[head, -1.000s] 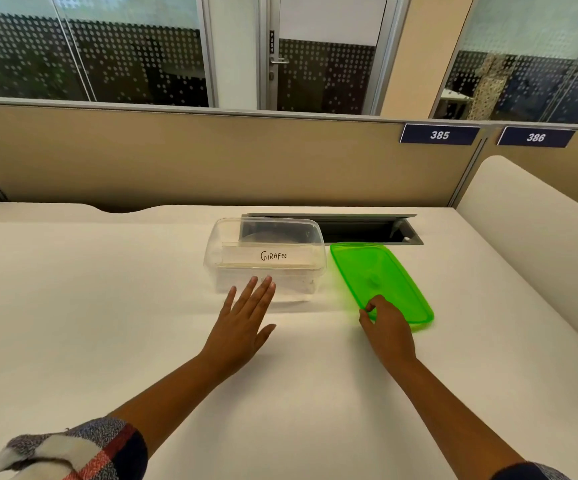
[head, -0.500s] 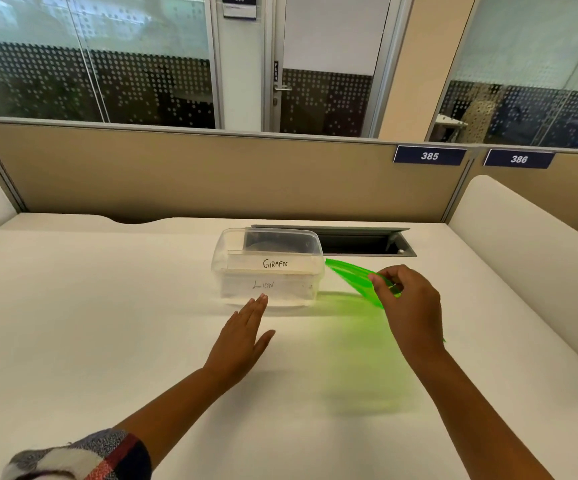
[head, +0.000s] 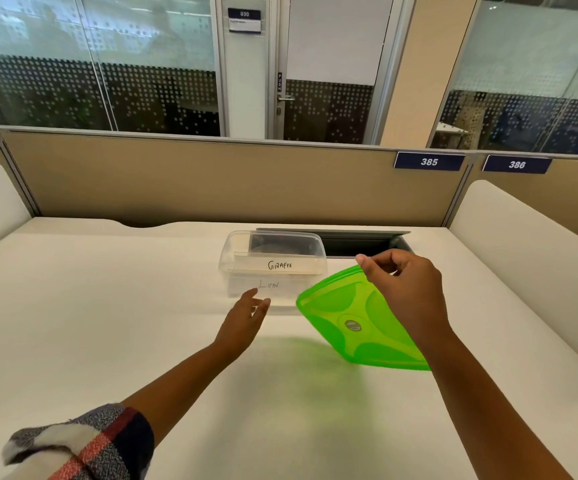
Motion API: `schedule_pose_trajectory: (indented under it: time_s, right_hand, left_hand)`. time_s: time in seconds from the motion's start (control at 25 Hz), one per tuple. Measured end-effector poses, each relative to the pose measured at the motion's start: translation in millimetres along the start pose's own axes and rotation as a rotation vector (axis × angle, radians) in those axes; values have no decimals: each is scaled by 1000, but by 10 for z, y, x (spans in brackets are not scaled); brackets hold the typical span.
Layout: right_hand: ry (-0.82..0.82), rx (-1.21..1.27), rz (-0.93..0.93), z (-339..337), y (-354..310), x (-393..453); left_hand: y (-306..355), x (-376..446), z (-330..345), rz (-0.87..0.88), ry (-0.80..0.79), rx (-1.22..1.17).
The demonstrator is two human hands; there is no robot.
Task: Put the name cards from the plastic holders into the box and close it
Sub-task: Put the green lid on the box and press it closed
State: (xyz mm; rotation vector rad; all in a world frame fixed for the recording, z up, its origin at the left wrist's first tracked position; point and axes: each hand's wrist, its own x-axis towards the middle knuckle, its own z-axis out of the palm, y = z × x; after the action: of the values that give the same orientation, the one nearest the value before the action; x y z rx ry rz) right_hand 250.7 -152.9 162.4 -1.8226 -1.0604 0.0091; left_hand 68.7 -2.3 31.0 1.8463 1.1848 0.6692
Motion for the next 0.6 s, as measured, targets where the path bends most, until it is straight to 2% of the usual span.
schedule_pose_trajectory:
  time_s: [0.12,0.24,0.36,0.44,0.52,0.6]
  right_hand:
    - [-59,154,33,90,-62,82]
    - [-131,332,120,219,-73,151]
    - [-164,502,273,338,4,214]
    - [-131,576,336,417,66,274]
    - [-105,670,357,492,138,370]
    - [-163,753,337,574,219,473]
  left_hand:
    - [-42,3,-4,-100,-68,-46]
    - [-76,1,-31,-109,-74,-135]
    - [-71,44,-155,-97,-15,-261]
    - [-75,131,-302,-89,45,-305]
    - [-68,257,-483,-80,84,-277]
    - [-49,391,-656,-77,112,-235]
